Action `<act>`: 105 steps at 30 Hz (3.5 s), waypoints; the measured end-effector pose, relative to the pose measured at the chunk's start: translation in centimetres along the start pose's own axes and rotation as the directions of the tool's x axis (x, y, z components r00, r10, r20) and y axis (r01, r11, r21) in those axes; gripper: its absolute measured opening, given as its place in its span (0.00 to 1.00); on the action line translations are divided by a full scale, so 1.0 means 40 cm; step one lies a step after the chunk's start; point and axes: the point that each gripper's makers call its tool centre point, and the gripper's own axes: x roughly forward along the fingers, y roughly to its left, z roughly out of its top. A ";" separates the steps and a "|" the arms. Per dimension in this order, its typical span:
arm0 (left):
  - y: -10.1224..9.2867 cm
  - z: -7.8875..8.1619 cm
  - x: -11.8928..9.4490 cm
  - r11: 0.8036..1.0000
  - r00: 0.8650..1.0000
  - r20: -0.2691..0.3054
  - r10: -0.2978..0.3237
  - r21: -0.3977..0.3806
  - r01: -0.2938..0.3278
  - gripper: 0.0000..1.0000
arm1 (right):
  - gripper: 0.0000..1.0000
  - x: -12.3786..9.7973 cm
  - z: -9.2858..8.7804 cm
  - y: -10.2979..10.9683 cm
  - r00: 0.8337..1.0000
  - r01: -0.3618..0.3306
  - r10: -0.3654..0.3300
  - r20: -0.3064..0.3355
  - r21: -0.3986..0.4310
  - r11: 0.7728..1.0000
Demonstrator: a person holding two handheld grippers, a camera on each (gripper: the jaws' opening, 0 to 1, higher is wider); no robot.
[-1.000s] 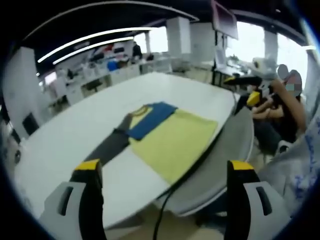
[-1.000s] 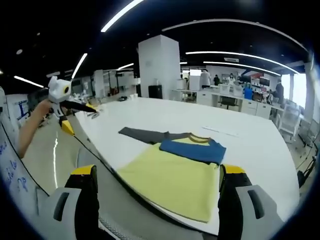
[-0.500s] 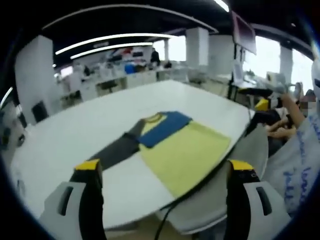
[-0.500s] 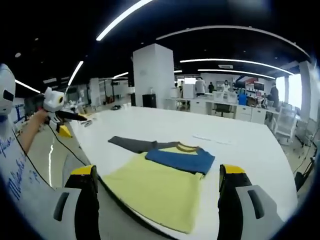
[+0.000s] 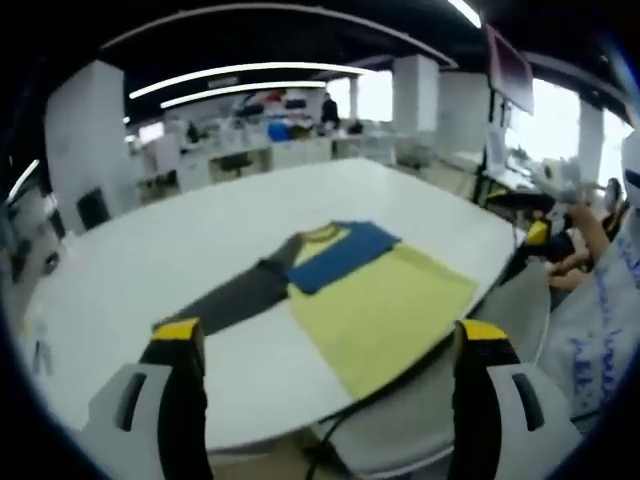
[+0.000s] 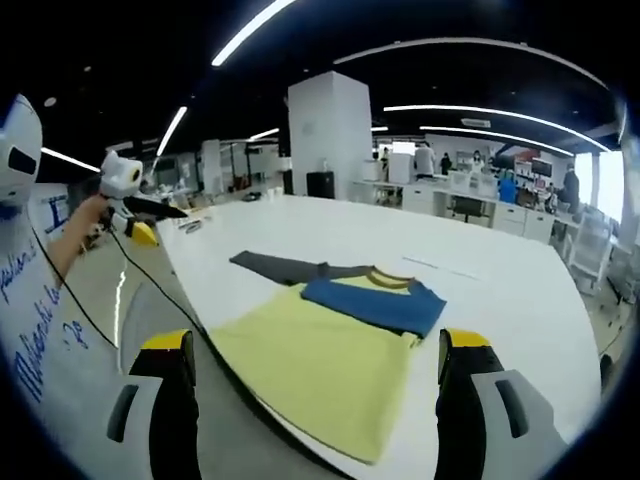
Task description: Fold the garment on the visible template until the final outline fits inside the template.
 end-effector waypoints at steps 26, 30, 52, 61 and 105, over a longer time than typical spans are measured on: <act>0.181 -0.046 0.060 0.999 0.996 -0.092 0.005 -0.047 -0.009 1.00 | 1.00 -0.008 -0.072 0.008 0.983 0.090 -0.082 -0.166 0.042 0.995; 0.208 -0.054 0.069 0.999 0.994 -0.111 0.012 -0.050 -0.018 0.99 | 1.00 0.010 -0.065 0.010 0.983 0.088 -0.079 -0.163 0.048 0.995; 0.365 -0.078 0.145 0.985 0.984 -0.137 0.114 0.147 -0.094 0.61 | 1.00 0.032 -0.058 0.013 0.981 0.060 -0.052 -0.189 0.037 0.997; 0.461 -0.088 0.180 0.984 0.979 -0.141 0.144 0.124 -0.127 0.36 | 1.00 0.022 -0.055 -0.006 0.980 0.096 -0.089 -0.178 0.032 0.995; 0.843 -0.344 0.371 0.940 0.900 -0.376 0.222 -0.164 -0.301 0.15 | 1.00 0.032 -0.075 -0.009 0.939 0.189 -0.153 -0.309 0.090 0.978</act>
